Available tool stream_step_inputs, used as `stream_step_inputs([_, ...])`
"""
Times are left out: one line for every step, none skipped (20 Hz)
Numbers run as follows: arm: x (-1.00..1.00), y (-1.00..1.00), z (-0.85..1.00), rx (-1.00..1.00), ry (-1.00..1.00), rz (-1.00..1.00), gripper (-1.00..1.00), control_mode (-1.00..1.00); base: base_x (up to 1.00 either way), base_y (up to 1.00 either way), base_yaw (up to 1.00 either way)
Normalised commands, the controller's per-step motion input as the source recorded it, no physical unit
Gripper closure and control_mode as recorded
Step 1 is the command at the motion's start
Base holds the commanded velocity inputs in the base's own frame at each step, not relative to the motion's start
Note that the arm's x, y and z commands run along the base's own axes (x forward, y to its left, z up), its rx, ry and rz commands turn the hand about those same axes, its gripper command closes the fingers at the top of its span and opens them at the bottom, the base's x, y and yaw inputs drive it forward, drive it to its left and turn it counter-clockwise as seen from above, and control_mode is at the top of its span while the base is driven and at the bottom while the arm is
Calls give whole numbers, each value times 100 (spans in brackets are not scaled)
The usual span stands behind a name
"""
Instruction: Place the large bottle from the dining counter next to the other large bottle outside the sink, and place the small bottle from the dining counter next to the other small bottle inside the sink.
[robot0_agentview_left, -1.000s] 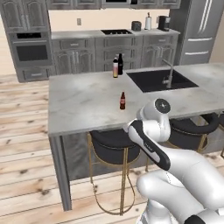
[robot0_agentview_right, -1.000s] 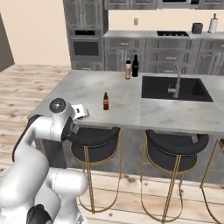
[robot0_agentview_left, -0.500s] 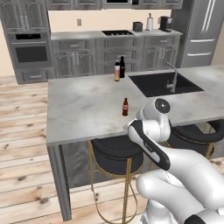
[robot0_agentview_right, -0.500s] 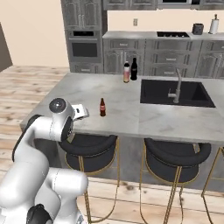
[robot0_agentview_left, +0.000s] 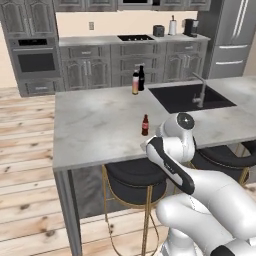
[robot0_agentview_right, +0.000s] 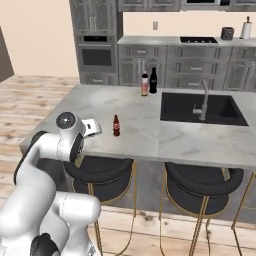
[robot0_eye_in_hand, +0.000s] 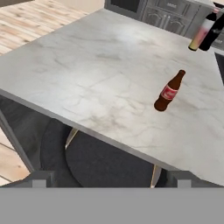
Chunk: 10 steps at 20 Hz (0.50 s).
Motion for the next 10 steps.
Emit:
stream_step_inputs([0,0,0,0,0,0,-100,100,33,-9,1])
stream_step_inputs([0,0,0,0,0,0,-100,100,32,-11,1])
stream_step_inputs([0,0,0,0,0,0,-100,100,32,-11,1])
stream_step_inputs([0,0,0,0,0,0,-100,100,30,-10,1])
stream_step_inputs([0,0,0,0,0,0,-100,100,27,-10,1])
stream_step_inputs([0,0,0,0,0,0,-100,100,24,-9,1])
stream_step_inputs([0,0,0,0,0,0,-100,100,25,-9,1])
stream_step_inputs([0,0,0,0,0,0,-100,100,26,-9,1])
stream_step_inputs([0,0,0,0,0,0,-100,100,25,-9,1])
stream_step_inputs([0,0,0,0,0,0,-100,100,21,-9,1])
